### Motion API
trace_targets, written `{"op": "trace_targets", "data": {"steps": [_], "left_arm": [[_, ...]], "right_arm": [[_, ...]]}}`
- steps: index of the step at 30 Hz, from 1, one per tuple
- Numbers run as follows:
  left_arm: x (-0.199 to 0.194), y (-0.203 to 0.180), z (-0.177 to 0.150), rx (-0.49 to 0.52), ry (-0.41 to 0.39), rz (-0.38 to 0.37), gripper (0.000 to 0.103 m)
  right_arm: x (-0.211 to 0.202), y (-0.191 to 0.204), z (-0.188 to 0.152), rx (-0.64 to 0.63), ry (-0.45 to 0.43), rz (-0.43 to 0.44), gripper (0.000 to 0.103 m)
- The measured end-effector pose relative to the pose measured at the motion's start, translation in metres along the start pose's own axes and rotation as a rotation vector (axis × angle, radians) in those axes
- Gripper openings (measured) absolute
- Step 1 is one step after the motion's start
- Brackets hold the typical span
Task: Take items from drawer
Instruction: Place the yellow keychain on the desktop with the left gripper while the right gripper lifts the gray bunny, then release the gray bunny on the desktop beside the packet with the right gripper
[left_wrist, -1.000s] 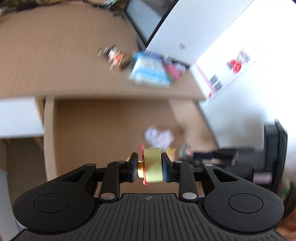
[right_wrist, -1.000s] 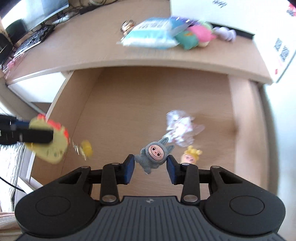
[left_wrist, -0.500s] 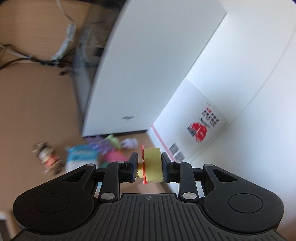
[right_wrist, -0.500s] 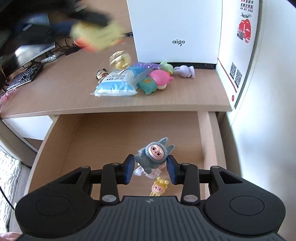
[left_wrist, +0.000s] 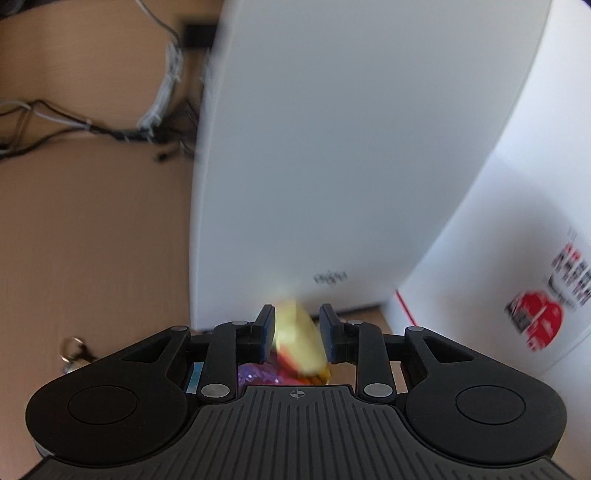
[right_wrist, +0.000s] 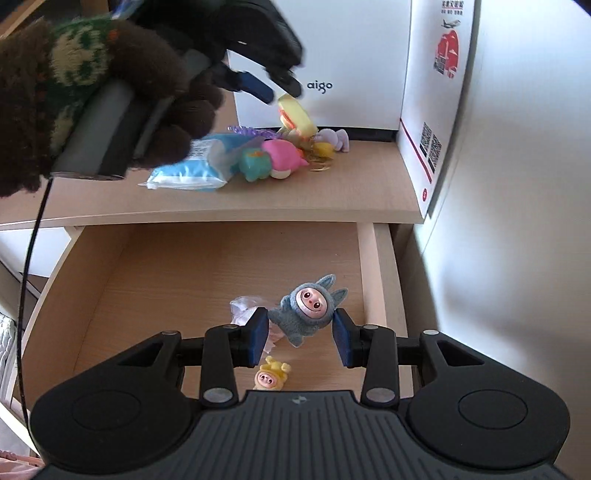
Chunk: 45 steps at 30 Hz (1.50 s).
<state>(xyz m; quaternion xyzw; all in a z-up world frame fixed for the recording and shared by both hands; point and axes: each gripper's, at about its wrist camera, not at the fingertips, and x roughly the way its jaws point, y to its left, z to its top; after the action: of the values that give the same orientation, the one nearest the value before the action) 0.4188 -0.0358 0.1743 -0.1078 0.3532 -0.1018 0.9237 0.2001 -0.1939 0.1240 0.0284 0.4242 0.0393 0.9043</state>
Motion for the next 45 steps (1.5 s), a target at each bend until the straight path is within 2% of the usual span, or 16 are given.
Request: {"op": "trace_targets", "data": {"steps": [4, 8, 10, 13, 16, 18, 23, 25, 28, 29, 31, 33, 36, 40, 43, 45], "left_arm": [[-0.042, 0.023, -0.009, -0.051, -0.044, 0.002, 0.029], [-0.09, 0.051, -0.05, -0.089, -0.031, -0.011, 0.029], [-0.111, 0.06, -0.076, -0.074, -0.012, -0.019, 0.029], [-0.131, 0.069, -0.113, -0.033, 0.06, -0.002, 0.029], [-0.147, 0.079, -0.143, 0.015, 0.121, 0.019, 0.029], [-0.154, 0.081, -0.157, 0.05, 0.159, 0.019, 0.029], [-0.192, 0.096, -0.177, 0.056, 0.168, 0.01, 0.029], [-0.2, 0.103, -0.184, 0.05, 0.178, 0.023, 0.029], [-0.208, 0.11, -0.189, 0.023, 0.183, 0.031, 0.029], [-0.21, 0.113, -0.191, 0.012, 0.184, 0.033, 0.029], [-0.211, 0.119, -0.196, -0.009, 0.192, 0.036, 0.029], [-0.21, 0.123, -0.2, -0.027, 0.205, 0.033, 0.029], [-0.204, 0.123, -0.208, -0.033, 0.233, 0.017, 0.029], [-0.193, 0.114, -0.211, -0.009, 0.263, -0.038, 0.029], [-0.181, 0.101, -0.21, 0.029, 0.281, -0.085, 0.029], [-0.172, 0.09, -0.209, 0.057, 0.296, -0.111, 0.029]], "right_arm": [[0.004, -0.003, 0.0, 0.016, 0.005, 0.0, 0.037], [0.007, -0.004, 0.0, 0.042, 0.014, 0.029, 0.037], [0.009, -0.004, 0.0, 0.056, 0.024, 0.047, 0.037], [0.011, -0.003, 0.001, 0.071, 0.029, 0.067, 0.037], [0.012, -0.001, 0.01, 0.062, 0.018, 0.056, 0.037], [0.012, 0.0, 0.023, 0.047, -0.01, 0.042, 0.037], [0.011, 0.004, 0.08, -0.017, -0.16, -0.049, 0.037], [0.017, 0.0, 0.107, -0.005, -0.189, -0.067, 0.038], [0.03, -0.009, 0.134, 0.049, -0.167, -0.057, 0.055], [0.031, -0.01, 0.136, 0.057, -0.157, -0.067, 0.057], [0.029, -0.007, 0.131, 0.052, -0.135, -0.069, 0.06], [0.025, 0.0, 0.115, 0.033, -0.115, -0.063, 0.074], [0.021, 0.009, 0.083, 0.012, -0.055, -0.081, 0.076], [0.013, 0.023, 0.029, -0.002, 0.042, -0.059, 0.076], [0.0, 0.037, -0.007, -0.04, 0.078, -0.059, 0.077], [-0.007, 0.041, -0.022, -0.02, 0.096, -0.048, 0.082]]}}
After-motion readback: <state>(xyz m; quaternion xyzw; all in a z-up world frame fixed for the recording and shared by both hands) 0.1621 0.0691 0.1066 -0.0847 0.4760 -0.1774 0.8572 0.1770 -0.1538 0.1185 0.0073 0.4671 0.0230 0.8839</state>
